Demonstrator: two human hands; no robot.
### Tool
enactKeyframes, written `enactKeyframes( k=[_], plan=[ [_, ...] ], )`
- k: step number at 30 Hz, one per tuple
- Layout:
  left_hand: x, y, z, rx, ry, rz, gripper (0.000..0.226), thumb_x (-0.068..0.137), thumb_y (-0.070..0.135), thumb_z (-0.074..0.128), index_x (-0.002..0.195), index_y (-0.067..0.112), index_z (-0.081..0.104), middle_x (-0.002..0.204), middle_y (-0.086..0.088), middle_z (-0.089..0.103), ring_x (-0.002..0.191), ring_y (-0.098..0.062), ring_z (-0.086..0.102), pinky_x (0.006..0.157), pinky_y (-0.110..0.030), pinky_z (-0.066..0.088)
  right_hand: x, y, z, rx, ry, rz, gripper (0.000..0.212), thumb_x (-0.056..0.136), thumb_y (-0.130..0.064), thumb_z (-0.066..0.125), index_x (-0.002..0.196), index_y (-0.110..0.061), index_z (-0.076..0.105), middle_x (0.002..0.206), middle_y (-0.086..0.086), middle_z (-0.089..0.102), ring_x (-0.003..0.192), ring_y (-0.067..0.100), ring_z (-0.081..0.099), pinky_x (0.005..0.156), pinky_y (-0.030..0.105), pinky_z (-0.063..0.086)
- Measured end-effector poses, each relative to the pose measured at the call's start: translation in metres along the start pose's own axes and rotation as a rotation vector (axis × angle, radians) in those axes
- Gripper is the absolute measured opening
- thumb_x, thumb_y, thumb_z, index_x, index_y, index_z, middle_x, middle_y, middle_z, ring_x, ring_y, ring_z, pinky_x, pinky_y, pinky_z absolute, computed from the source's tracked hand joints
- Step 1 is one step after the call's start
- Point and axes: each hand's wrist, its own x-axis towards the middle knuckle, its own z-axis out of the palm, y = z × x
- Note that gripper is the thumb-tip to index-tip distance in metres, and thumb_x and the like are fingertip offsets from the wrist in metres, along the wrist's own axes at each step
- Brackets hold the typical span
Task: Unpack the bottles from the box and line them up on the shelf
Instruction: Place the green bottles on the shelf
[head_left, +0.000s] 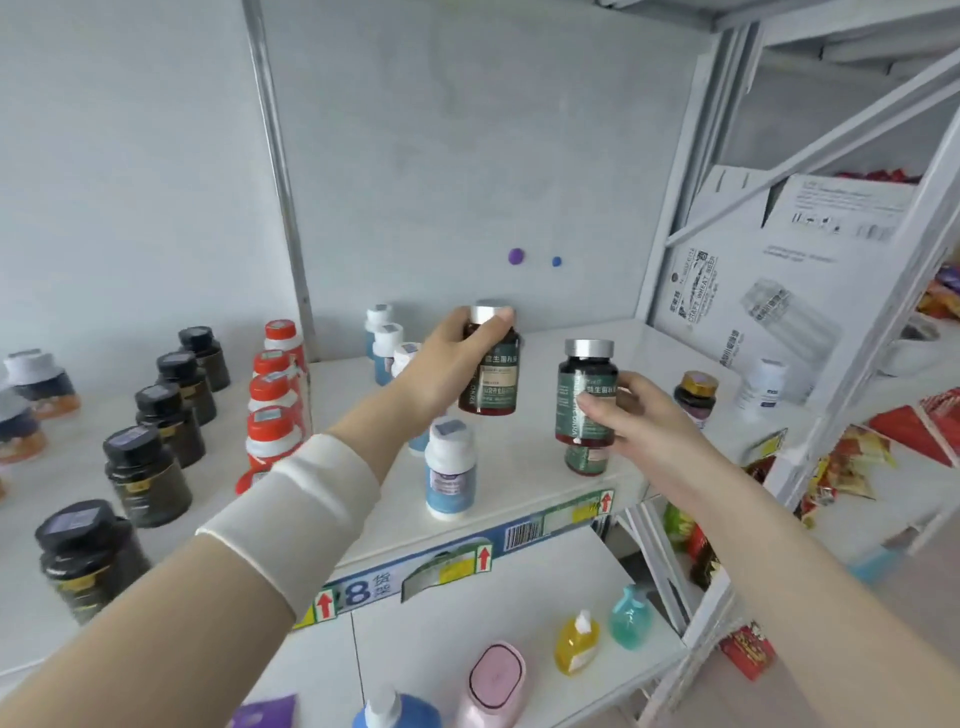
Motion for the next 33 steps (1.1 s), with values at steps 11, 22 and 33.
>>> enactKeyframes(
  k=[11, 22, 33],
  plan=[
    [0.134, -0.036, 0.054, 0.370, 0.026, -0.078, 0.031, 0.092, 0.042, 0.052, 0.111, 0.018, 0.048, 0.104, 0.000, 0.058, 0.100, -0.018, 0.059, 0.092, -0.035, 0.051, 0.140, 0.019, -0.078, -0.088, -0.233, 0.023, 0.037, 0.079, -0.010, 0.070, 0.108, -0.022, 0.050, 0.112, 0.004, 0.063, 0.102, 0.018, 0.062, 0.088, 0.031, 0.050],
    [0.183, -0.065, 0.053, 0.662, 0.002, -0.307, 0.023, 0.086, 0.034, 0.065, 0.095, 0.017, 0.052, 0.085, 0.008, 0.053, 0.075, -0.008, 0.051, 0.062, -0.016, 0.040, 0.183, 0.079, -0.062, -0.119, -0.437, 0.116, 0.040, 0.072, -0.002, 0.076, 0.098, -0.021, 0.051, 0.104, 0.006, 0.063, 0.082, 0.013, 0.063, 0.065, 0.020, 0.052],
    [0.198, -0.082, 0.049, 0.749, -0.083, -0.352, 0.047, 0.082, 0.030, 0.070, 0.121, 0.011, 0.051, 0.115, -0.002, 0.056, 0.091, -0.018, 0.057, 0.093, -0.034, 0.047, 0.194, 0.095, -0.053, -0.199, -0.447, 0.081, 0.051, 0.070, -0.005, 0.078, 0.111, -0.016, 0.051, 0.106, 0.001, 0.061, 0.090, 0.013, 0.060, 0.066, 0.014, 0.047]
  ],
)
